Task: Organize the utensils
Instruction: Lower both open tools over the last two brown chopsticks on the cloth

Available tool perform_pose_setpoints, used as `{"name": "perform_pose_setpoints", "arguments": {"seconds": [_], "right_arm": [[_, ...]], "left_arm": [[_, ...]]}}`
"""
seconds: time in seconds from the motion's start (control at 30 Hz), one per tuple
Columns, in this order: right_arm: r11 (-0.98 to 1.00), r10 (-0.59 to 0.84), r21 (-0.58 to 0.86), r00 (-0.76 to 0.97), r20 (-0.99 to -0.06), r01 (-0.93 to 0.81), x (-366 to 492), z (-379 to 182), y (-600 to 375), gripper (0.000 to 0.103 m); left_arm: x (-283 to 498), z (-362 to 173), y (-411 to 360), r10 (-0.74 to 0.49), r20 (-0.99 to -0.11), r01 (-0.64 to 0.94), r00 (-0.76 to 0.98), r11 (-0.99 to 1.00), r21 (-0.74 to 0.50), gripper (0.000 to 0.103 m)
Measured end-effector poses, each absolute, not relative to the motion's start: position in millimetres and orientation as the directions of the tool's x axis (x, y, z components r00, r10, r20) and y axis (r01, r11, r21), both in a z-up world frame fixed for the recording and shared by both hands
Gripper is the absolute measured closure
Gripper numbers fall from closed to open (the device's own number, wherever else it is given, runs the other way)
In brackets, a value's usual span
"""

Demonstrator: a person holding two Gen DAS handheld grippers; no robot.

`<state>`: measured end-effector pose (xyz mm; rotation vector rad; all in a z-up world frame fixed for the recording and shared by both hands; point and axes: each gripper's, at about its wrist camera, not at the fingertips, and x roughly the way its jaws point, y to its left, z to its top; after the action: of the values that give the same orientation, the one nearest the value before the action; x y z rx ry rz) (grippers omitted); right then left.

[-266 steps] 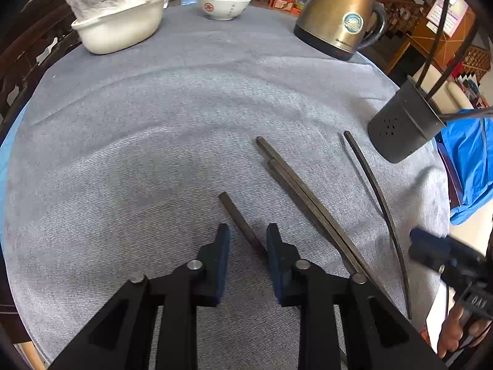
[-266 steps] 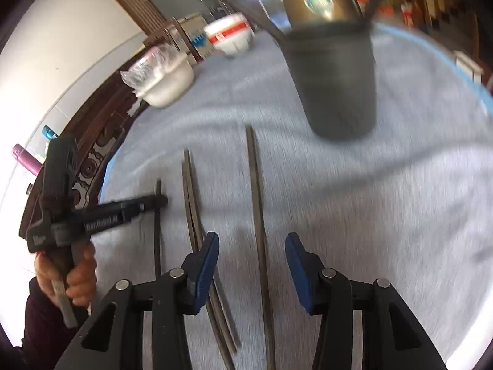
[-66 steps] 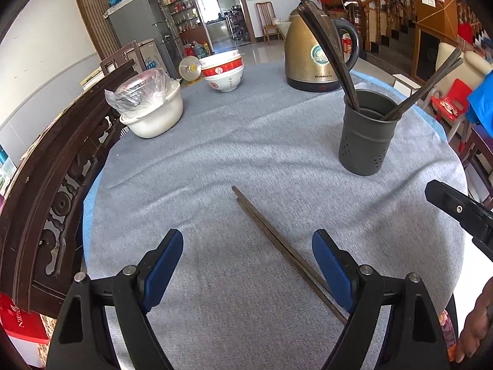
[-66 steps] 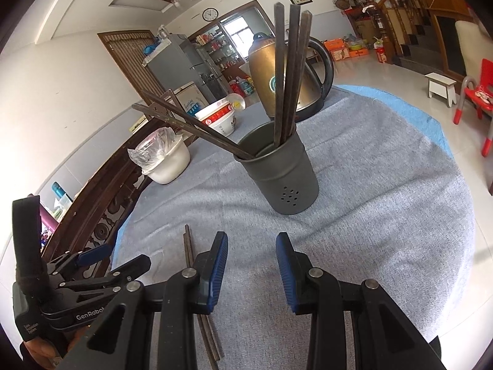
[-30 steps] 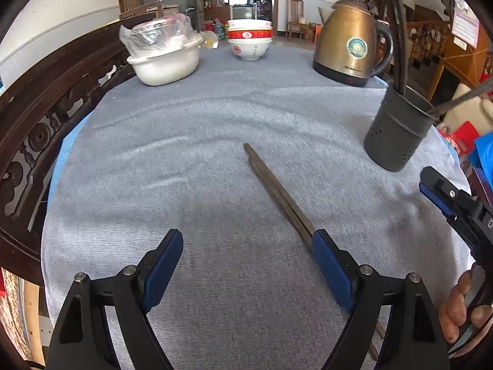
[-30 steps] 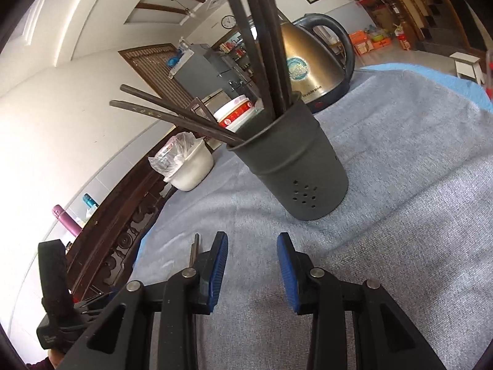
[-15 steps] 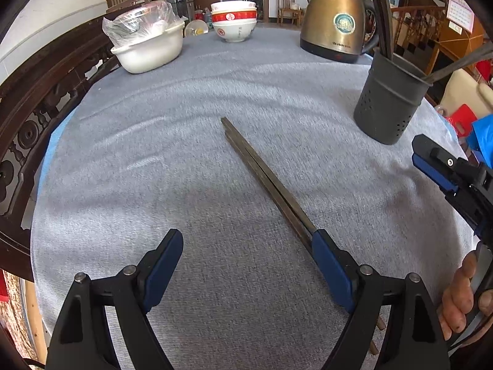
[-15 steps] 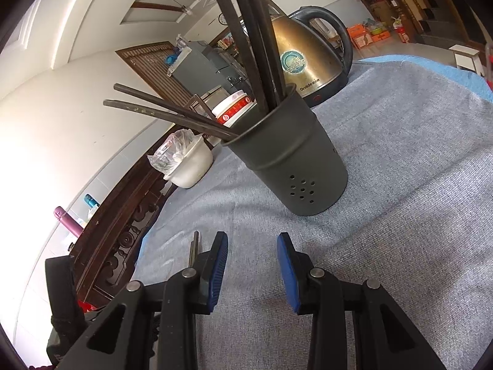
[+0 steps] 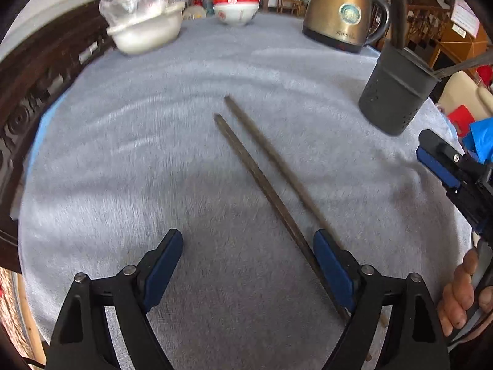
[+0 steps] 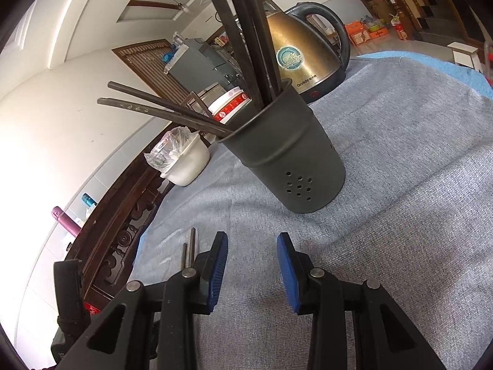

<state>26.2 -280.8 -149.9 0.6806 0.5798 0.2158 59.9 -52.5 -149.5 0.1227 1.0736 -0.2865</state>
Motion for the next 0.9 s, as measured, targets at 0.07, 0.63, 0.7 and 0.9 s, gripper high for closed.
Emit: {"name": "perform_pose_setpoints", "arguments": {"seconds": [0.07, 0.63, 0.7, 0.9], "right_arm": [[0.763, 0.369, 0.646, 0.821, -0.435, -0.001, 27, -150, -281, 0.066], [0.766, 0.369, 0.643, 0.812, -0.452, 0.009, 30, -150, -280, 0.066], [0.767, 0.368, 0.642, 0.811, -0.455, 0.013, 30, -151, -280, 0.066], [0.77, 0.364, 0.638, 0.805, -0.469, 0.023, 32, -152, -280, 0.066]], "left_arm": [[55, -149, -49, -0.15, -0.876, 0.3, 0.459, 0.954, -0.006, 0.016], [88, -141, -7, -0.298, -0.882, 0.251, 0.366, 0.944, -0.214, 0.043], [93, -141, -4, -0.312, -0.882, 0.234, 0.354, 0.942, -0.239, 0.053], [104, -140, -1, -0.335, -0.878, 0.225, 0.342, 0.936, -0.27, 0.071]]}}
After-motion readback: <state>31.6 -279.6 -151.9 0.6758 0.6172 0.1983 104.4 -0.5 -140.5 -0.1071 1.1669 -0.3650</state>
